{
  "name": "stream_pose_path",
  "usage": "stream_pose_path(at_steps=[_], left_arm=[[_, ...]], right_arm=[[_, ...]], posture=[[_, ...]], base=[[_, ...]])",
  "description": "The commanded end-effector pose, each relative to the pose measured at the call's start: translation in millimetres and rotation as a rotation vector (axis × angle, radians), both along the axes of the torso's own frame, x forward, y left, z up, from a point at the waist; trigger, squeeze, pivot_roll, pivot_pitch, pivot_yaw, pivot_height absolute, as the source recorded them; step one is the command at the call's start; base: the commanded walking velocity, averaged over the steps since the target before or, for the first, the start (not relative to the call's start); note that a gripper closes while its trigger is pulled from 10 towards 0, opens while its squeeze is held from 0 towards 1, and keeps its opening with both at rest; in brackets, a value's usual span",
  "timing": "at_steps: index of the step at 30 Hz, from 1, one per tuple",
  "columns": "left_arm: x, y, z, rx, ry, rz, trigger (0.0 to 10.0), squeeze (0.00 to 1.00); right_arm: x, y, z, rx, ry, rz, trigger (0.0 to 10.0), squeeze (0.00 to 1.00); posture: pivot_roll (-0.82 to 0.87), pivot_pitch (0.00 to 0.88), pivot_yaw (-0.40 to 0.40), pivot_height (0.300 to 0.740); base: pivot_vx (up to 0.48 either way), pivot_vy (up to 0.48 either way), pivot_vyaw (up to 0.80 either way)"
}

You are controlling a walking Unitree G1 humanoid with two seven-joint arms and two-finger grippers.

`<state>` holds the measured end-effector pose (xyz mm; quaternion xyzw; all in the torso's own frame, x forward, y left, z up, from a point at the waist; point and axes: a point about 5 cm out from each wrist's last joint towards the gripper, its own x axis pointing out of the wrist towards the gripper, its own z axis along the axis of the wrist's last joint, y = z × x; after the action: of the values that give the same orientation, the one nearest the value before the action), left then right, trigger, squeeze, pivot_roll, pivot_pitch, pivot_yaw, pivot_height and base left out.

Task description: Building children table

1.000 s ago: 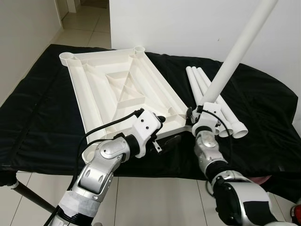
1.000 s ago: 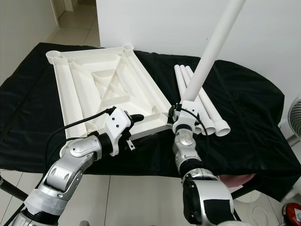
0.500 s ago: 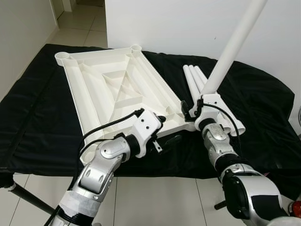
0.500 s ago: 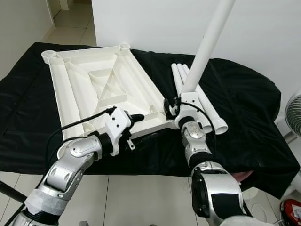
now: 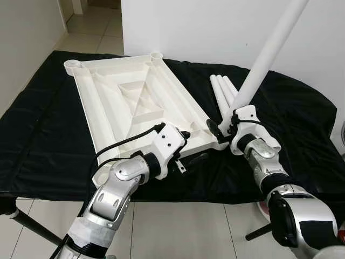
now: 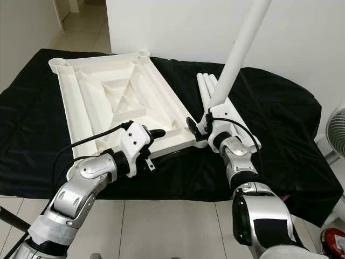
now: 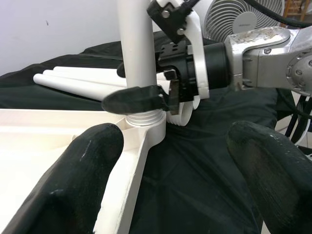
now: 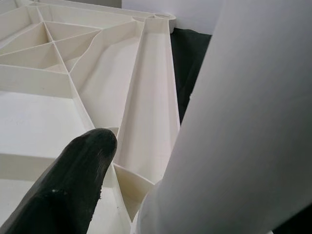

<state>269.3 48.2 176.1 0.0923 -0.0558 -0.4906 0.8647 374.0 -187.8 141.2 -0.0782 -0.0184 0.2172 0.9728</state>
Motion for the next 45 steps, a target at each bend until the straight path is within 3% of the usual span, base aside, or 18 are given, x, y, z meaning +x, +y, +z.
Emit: stream_pose_path(at_steps=[1,2,3,4,6,19,20,29,45], left_arm=[[2.3,0.1,-1,-0.002,-0.003,0.029,10.0,0.00],[2.4,0.1,-1,-0.001,-0.003,0.029,10.0,0.00],[2.4,0.3,-1,-0.002,-0.003,0.029,10.0,0.00],[2.4,0.5,-1,-0.002,-0.003,0.029,10.0,0.00],[2.5,0.9,0,-0.003,-0.004,0.030,10.0,0.00],[2.6,1.4,0,-0.002,-0.005,0.027,10.0,0.00],[2.6,1.5,0,-0.002,-0.004,0.027,10.0,0.00],[2.5,1.0,1,-0.006,-0.007,0.028,10.0,0.00],[-0.8,-0.1,-1,-0.006,-0.006,0.022,10.0,0.00]], right_arm=[[-0.9,-5.5,-1,0.001,0.020,0.003,8.8,0.00],[-1.3,-6.7,-1,-0.001,0.022,0.008,8.8,0.00],[-1.7,-8.2,-2,-0.005,0.030,0.010,4.9,0.00],[-2.3,-9.7,-3,-0.005,0.036,0.014,2.0,0.00],[-3.1,-11.6,-5,0.007,0.055,0.017,0.0,0.00],[-5.7,-15.4,-15,0.059,0.120,-0.009,0.0,0.00],[-5.7,-16.4,-18,0.077,0.149,-0.037,10.0,0.00],[-6.5,-17.7,-30,0.101,0.242,-0.106,10.0,0.00],[-9.7,-18.7,-43,0.112,0.287,-0.222,10.0,0.00]], posture=[[-0.02,0.000,-0.073,0.740],[-0.02,0.000,-0.073,0.740],[-0.03,0.000,-0.067,0.740],[-0.03,0.000,-0.067,0.740],[-0.03,0.000,-0.065,0.740],[-0.03,0.000,-0.062,0.740],[-0.03,0.000,-0.063,0.740],[-0.03,0.000,-0.064,0.740],[-0.03,0.000,-0.068,0.740]], base=[[0.000,0.000,0.00],[0.000,0.000,0.00],[0.000,0.000,0.00],[0.000,0.000,0.00],[0.000,0.000,0.00],[0.000,0.000,0.00],[0.000,0.000,0.00],[0.000,0.000,0.00],[0.000,0.000,0.00]])
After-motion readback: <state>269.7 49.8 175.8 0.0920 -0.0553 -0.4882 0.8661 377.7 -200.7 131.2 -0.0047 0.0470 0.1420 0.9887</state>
